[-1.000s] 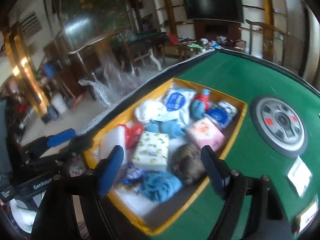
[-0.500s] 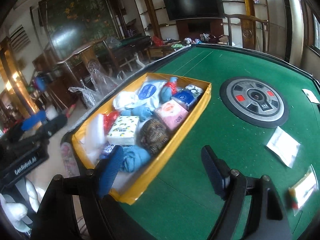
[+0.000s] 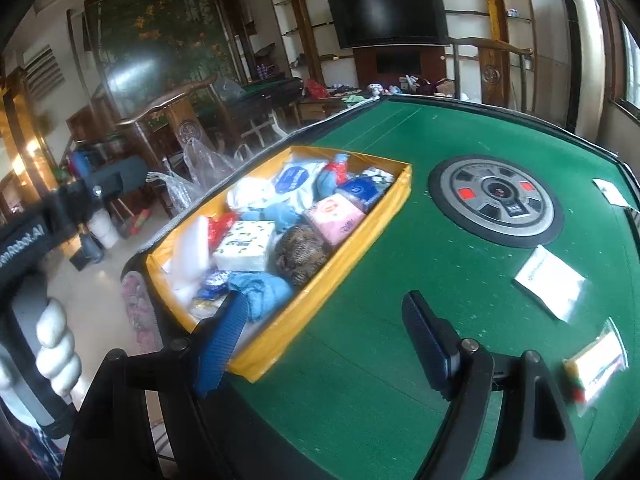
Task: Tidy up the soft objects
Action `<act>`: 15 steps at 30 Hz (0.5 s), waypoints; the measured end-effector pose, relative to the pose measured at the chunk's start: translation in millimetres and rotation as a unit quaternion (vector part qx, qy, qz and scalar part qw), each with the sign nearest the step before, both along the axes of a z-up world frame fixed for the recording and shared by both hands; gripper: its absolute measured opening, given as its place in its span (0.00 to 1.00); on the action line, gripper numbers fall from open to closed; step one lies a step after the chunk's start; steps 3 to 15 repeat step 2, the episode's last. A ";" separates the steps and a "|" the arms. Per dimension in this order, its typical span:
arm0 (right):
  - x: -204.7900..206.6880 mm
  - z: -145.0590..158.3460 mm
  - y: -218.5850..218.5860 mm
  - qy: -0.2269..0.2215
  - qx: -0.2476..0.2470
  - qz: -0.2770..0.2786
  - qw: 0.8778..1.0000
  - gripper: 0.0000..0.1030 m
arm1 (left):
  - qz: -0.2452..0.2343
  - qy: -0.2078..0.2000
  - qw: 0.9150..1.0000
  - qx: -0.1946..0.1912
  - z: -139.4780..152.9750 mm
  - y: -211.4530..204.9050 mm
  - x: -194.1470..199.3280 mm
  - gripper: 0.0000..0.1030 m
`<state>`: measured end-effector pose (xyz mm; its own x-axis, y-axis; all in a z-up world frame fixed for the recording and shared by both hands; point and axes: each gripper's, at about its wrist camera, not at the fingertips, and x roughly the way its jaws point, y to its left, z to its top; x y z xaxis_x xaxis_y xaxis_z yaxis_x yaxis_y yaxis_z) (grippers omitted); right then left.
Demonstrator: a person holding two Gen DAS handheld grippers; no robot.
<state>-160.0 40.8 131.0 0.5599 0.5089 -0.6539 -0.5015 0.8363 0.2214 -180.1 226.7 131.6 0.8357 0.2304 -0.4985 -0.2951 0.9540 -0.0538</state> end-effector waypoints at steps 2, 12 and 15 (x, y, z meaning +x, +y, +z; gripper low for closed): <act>1.6 -0.8 -9.4 0.002 0.001 -0.009 1.000 0.73 | -0.005 0.015 1.000 0.019 -1.6 -16.5 4.6 1.00; 1.6 -0.8 -9.4 0.002 0.001 -0.009 1.000 0.73 | -0.005 0.015 1.000 0.019 -1.6 -16.5 4.6 1.00; 1.6 -0.8 -9.4 0.002 0.001 -0.009 1.000 0.73 | -0.005 0.015 1.000 0.019 -1.6 -16.5 4.6 1.00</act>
